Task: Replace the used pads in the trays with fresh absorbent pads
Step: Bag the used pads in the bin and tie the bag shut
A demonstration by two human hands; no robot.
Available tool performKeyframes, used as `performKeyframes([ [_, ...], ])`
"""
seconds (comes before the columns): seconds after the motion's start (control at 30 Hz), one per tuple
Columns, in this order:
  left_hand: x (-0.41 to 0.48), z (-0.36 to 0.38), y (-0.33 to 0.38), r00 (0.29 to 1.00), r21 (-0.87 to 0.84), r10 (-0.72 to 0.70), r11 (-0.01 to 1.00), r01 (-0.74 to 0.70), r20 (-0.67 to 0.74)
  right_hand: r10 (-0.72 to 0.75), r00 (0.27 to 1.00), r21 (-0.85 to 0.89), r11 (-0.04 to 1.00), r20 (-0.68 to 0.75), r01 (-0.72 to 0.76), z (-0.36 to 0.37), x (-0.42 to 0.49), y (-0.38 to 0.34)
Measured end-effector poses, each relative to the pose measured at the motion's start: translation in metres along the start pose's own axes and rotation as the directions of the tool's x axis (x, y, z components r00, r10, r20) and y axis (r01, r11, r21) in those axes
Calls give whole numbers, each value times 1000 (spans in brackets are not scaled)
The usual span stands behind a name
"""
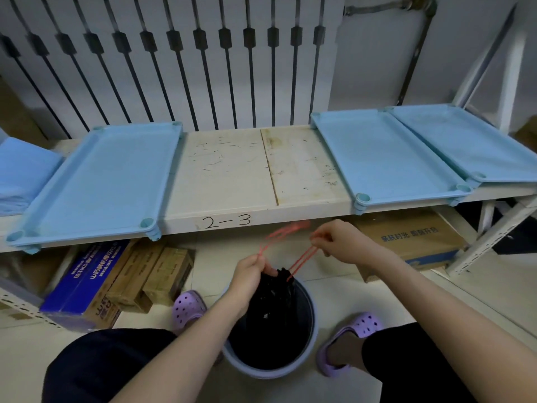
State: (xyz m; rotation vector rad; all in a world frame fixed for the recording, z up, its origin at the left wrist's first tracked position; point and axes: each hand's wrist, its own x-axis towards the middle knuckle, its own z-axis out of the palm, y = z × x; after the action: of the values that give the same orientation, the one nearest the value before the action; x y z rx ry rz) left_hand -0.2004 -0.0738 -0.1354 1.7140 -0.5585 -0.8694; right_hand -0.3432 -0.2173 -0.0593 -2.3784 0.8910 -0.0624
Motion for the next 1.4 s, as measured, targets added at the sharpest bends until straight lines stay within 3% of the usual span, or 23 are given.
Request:
performKeyframes([
  [0.07, 2, -8, 2, 999, 61, -28, 998, 29, -28, 109, 991, -51, 993, 77, -105, -1, -2, 13],
  [0.17, 6, -16, 2, 999, 321, 9, 947, 2, -31, 158, 977, -147, 980, 142, -137, -8, -2, 12],
  [0.3, 7, -17, 8, 983, 697, 47, 699, -159, 176, 13, 999, 123, 992, 45, -19, -23, -3, -15],
  [0.37, 5, -14, 10, 956, 766, 19, 594, -247, 293, -76, 996, 196, 977, -47, 84, -29, -4, -30],
  [0.47, 0, -8, 9, 895, 766, -2, 519, -380, 446, -169, 978, 341, 919, -121, 201, -32, -4, -43],
  [0.53, -2, -7, 5, 880, 697, 59, 587, -412, 470, -202, 970, 458, 855, -135, 242, -27, -5, -45],
  [0.63, -1, -4, 7, 904, 561, 164, 736, -379, 396, -145, 969, 607, 758, -198, 238, -12, -2, -35],
  [0.7, 2, -6, 13, 930, 500, 180, 802, -327, 320, -90, 983, 511, 844, -161, 161, 3, -1, -18],
  [0.77, 3, -11, 18, 946, 445, 156, 853, -274, 283, -50, 998, 325, 945, 41, 34, 19, -3, -5],
  [0.83, 3, -16, 23, 957, 407, 105, 888, -212, 271, -12, 973, 316, 947, 231, -63, 30, -9, -2],
  [0.9, 2, -18, 27, 965, 354, 54, 924, -146, 258, -29, 980, 384, 922, 198, -50, 36, -13, -6],
  [1.0, 3, -22, 32, 975, 268, 19, 960, -79, 221, -34, 999, 476, 879, 17, 21, 37, -14, -10],
  [1.07, 5, -28, 37, 988, 252, -20, 968, -19, 153, -63, 992, 505, 863, 111, -2, 39, -14, -13],
  [1.17, 3, -34, 45, 993, 265, -45, 964, 16, 105, -122, 911, 395, 917, 395, -48, 50, -14, -16],
  [1.23, 3, -37, 46, 988, 298, -36, 954, -11, 151, -137, 880, 309, 951, 454, -11, 60, -11, -18],
  [1.3, 3, -41, 44, 974, 424, 29, 897, -125, 226, -141, 907, 252, 967, 397, 40, 71, -5, -22],
  [1.33, 3, -43, 43, 962, 525, 102, 820, -226, 255, -136, 942, 234, 970, 305, 64, 77, 0, -25],
  [1.4, 1, -45, 41, 901, 701, 313, 569, -430, 299, -107, 988, 286, 956, 107, 73, 88, 8, -30],
])
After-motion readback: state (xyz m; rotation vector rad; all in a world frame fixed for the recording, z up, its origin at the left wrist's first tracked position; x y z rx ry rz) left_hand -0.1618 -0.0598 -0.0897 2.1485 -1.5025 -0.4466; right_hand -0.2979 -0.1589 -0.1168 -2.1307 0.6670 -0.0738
